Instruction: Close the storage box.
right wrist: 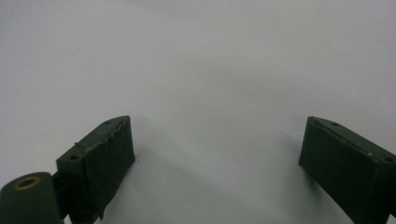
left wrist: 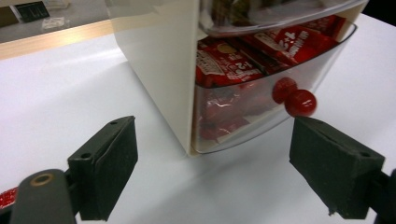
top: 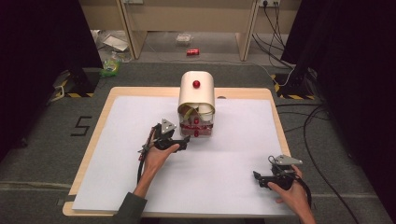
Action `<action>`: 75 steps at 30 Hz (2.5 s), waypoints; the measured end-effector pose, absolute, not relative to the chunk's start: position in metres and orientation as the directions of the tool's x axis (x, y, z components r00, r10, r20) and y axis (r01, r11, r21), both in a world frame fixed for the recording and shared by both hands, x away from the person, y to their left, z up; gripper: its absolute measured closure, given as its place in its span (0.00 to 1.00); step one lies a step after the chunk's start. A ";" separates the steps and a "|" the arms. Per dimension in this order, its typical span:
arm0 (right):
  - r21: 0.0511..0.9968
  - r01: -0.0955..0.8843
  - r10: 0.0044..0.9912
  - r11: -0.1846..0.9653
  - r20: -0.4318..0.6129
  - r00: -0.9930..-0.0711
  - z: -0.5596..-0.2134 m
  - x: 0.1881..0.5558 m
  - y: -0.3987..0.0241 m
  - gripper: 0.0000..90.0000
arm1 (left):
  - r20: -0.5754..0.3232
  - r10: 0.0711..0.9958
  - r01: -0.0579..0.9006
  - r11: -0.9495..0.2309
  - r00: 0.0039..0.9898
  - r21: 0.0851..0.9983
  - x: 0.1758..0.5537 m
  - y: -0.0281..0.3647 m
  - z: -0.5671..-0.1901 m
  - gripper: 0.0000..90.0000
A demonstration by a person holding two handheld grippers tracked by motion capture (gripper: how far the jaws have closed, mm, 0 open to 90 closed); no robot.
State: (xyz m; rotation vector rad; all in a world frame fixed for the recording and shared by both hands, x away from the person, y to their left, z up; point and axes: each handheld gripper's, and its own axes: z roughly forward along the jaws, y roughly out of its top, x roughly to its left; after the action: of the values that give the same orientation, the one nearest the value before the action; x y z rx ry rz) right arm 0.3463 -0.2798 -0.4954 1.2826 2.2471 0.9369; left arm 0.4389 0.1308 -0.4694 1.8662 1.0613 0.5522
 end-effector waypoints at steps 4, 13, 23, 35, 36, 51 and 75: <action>0.712 0.604 0.862 0.359 -0.005 -0.507 -0.495 0.346 -0.280 0.11 | -0.040 0.846 0.440 -0.235 0.531 0.867 0.436 0.129 -0.467 0.17; 0.713 0.603 0.862 0.358 -0.003 -0.507 -0.495 0.346 -0.280 0.11 | -0.052 0.844 0.444 -0.227 0.534 0.867 0.426 0.134 -0.470 0.17; 0.712 0.604 0.862 0.357 -0.002 -0.507 -0.495 0.346 -0.280 0.11 | -0.073 0.844 0.435 -0.198 0.531 0.878 0.417 0.143 -0.466 0.17; 0.712 0.604 0.862 0.359 -0.004 -0.508 -0.495 0.346 -0.280 0.11 | -0.077 0.842 0.425 -0.188 0.534 0.886 0.412 0.146 -0.464 0.17; 0.712 0.603 0.861 0.360 -0.005 -0.508 -0.495 0.346 -0.280 0.11 | -0.076 0.842 0.427 -0.191 0.534 0.884 0.409 0.147 -0.466 0.17; 0.712 0.603 0.862 0.360 -0.006 -0.507 -0.495 0.346 -0.280 0.11 | -0.067 0.834 0.423 -0.207 0.548 0.882 0.399 0.147 -0.468 0.17; 0.712 0.603 0.862 0.360 -0.007 -0.508 -0.495 0.346 -0.280 0.11 | -0.044 0.813 0.411 -0.247 0.581 0.878 0.368 0.151 -0.471 0.17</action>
State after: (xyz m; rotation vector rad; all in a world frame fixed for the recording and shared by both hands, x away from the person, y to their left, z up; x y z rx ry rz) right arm 0.3462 -0.2798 -0.4954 1.2805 2.2477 0.9353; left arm 0.3680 0.1514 -0.4714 1.8661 0.9906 0.5335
